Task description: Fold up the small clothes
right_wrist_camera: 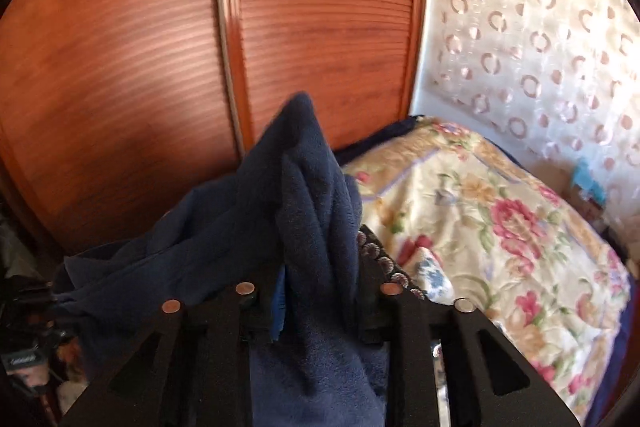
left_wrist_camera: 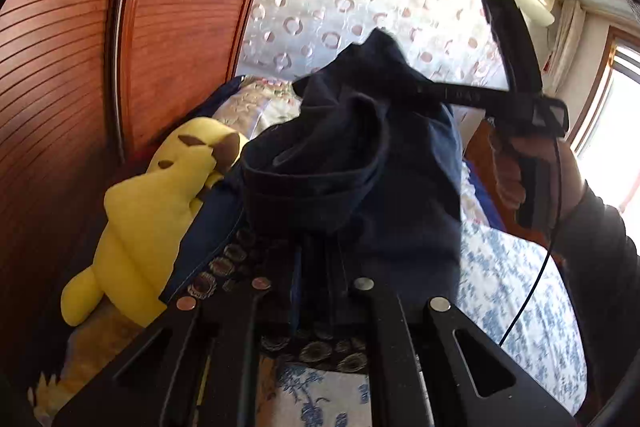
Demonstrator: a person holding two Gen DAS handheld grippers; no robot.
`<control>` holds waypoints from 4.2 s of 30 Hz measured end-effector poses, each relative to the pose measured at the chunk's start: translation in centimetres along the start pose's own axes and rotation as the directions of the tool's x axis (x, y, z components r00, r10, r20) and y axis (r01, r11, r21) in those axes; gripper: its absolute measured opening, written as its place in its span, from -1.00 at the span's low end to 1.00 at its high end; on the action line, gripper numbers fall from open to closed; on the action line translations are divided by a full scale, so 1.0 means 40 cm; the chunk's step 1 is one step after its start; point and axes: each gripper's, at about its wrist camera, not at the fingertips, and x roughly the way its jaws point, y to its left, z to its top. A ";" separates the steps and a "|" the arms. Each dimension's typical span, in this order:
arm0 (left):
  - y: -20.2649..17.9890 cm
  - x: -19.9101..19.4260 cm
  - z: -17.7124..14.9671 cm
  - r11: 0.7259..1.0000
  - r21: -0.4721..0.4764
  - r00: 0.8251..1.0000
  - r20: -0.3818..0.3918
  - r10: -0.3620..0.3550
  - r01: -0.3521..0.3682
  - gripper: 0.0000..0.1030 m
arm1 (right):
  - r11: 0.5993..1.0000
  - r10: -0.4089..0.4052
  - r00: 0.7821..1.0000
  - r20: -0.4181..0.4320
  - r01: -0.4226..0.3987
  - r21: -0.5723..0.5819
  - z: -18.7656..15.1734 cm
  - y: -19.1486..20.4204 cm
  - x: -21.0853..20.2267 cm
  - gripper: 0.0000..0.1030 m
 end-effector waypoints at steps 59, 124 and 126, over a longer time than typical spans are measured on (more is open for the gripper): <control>-0.527 -0.259 -0.117 0.919 0.394 0.982 0.160 -0.098 0.027 0.54 | 0.817 -0.483 0.857 0.180 0.367 0.445 -0.642 0.440 -0.832 0.59; -0.601 -0.314 -0.138 0.912 0.408 0.973 0.192 -0.128 0.040 0.54 | 0.734 -0.592 0.790 0.159 0.448 0.510 -0.730 0.509 -0.931 0.59; -0.600 -0.314 -0.138 0.912 0.409 0.973 0.192 -0.128 0.039 0.55 | 0.734 -0.592 0.790 0.159 0.448 0.510 -0.730 0.509 -0.931 0.59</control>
